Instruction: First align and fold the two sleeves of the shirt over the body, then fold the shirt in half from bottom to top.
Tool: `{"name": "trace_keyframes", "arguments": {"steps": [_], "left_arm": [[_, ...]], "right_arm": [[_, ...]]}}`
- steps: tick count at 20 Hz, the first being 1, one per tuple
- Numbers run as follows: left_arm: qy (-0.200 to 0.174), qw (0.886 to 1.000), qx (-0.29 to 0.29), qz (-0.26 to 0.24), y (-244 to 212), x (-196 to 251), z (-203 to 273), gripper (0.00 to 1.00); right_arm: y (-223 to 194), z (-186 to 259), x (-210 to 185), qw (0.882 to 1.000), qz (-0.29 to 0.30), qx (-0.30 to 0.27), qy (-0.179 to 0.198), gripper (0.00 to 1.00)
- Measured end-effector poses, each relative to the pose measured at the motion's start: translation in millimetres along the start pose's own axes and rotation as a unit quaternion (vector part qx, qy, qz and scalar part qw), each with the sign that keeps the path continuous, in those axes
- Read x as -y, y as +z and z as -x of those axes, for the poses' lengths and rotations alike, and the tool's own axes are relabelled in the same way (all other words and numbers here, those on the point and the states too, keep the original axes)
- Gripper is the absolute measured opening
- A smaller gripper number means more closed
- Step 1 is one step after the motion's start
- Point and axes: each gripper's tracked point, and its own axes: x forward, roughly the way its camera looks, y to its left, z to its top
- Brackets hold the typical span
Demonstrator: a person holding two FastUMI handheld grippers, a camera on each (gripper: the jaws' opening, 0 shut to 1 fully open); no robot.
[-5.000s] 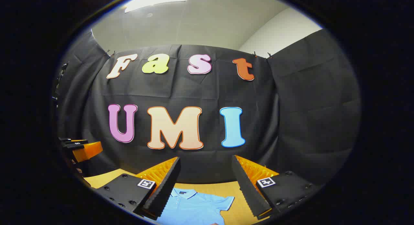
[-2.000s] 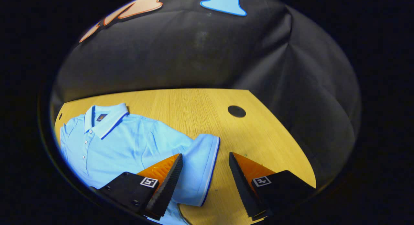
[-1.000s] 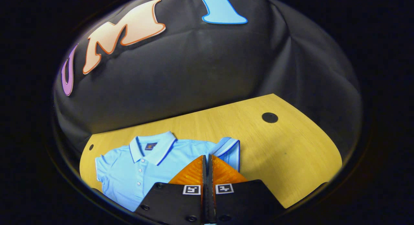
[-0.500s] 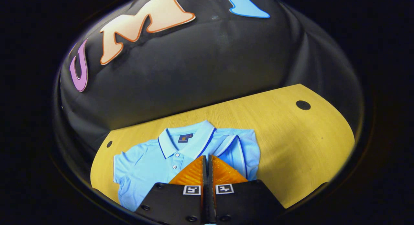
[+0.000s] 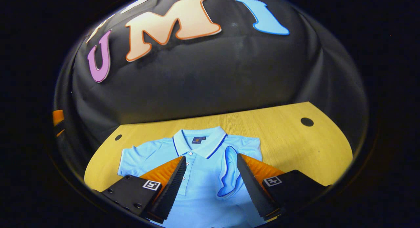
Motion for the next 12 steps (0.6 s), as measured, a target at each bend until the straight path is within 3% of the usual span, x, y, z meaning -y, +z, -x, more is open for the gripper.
{"name": "trace_keyframes", "arguments": {"steps": [1, 7, 11, 12], "left_arm": [[-0.002, 1.000, -0.009, 0.001, -7.0, -0.1, -8.3, 0.95], [-0.011, 0.997, -0.077, 0.026, -57.1, 2.9, -60.3, 0.95], [-0.003, 0.994, -0.105, 0.020, -88.9, -6.1, -88.7, 0.96], [0.003, 0.993, -0.116, 0.019, -99.3, -9.9, -95.6, 0.95]], "right_arm": [[3.3, 12.4, 2.8, 1.000, 0.005, 0.009, -0.001, 0.97], [7.0, 65.0, 44.0, 0.998, 0.037, 0.029, -0.030, 0.97], [-11.7, 81.6, 81.4, 0.998, 0.006, 0.007, -0.067, 0.98], [-14.4, 84.5, 88.0, 0.997, -0.002, 0.006, -0.074, 0.93]]}}
